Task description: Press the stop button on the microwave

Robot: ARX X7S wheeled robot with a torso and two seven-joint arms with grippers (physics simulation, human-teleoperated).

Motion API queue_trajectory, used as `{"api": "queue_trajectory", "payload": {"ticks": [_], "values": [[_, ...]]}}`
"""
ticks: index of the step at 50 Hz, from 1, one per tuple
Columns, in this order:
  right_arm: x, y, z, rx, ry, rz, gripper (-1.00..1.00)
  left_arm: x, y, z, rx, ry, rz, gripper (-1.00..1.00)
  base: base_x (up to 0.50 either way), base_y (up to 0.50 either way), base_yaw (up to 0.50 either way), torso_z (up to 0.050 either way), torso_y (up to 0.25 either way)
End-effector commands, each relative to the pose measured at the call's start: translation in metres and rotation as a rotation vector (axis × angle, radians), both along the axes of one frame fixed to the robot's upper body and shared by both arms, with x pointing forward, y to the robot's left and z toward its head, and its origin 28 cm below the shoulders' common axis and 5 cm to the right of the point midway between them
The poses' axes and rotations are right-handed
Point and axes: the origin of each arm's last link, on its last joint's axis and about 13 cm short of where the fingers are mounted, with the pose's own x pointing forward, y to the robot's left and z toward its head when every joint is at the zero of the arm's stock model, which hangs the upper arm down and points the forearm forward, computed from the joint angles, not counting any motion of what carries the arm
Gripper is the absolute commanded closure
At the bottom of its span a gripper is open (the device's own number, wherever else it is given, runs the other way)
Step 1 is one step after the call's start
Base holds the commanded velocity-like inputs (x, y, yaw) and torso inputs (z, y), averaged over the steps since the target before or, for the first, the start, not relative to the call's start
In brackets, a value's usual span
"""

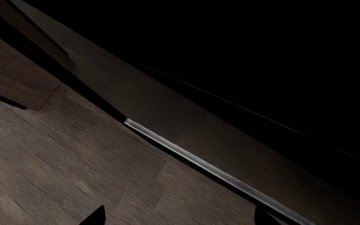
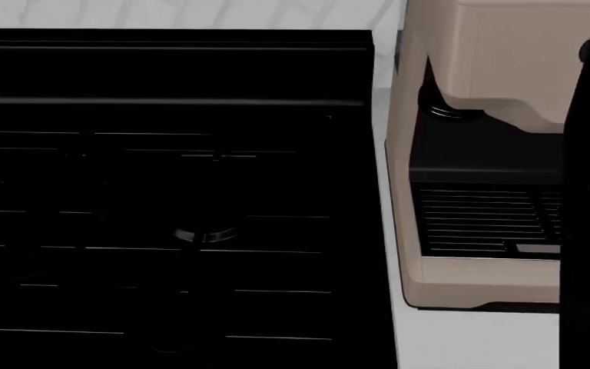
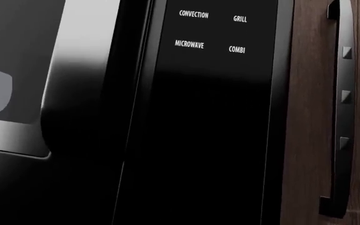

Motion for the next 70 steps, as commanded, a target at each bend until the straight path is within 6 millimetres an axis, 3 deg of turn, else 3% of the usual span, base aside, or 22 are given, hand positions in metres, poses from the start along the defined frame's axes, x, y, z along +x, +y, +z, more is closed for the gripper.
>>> {"api": "queue_trajectory", "payload": {"ticks": [1, 21, 55, 70], "values": [[0.01, 0.001, 0.007, 0.007, -0.005, -0.007, 1.0, 0.003, -0.001, 0.0, 0.0, -0.003, -0.015, -1.0, 0.0, 0.0, 0.0, 0.0, 0.0], [0.027, 0.011, 0.005, -0.006, 0.017, -0.003, 1.0, 0.003, -0.001, 0.0, 0.0, -0.003, -0.015, -1.0, 0.0, 0.0, 0.0, 0.0, 0.0], [0.071, 0.011, -0.006, -0.009, 0.066, -0.047, 1.0, 0.003, -0.001, 0.0, 0.0, -0.003, -0.015, -1.0, 0.0, 0.0, 0.0, 0.0, 0.0], [0.079, 0.009, -0.01, -0.006, 0.082, -0.059, 1.0, 0.003, -0.001, 0.0, 0.0, -0.003, -0.015, -1.0, 0.01, 0.0, 0.01, 0.002, 0.0]]}}
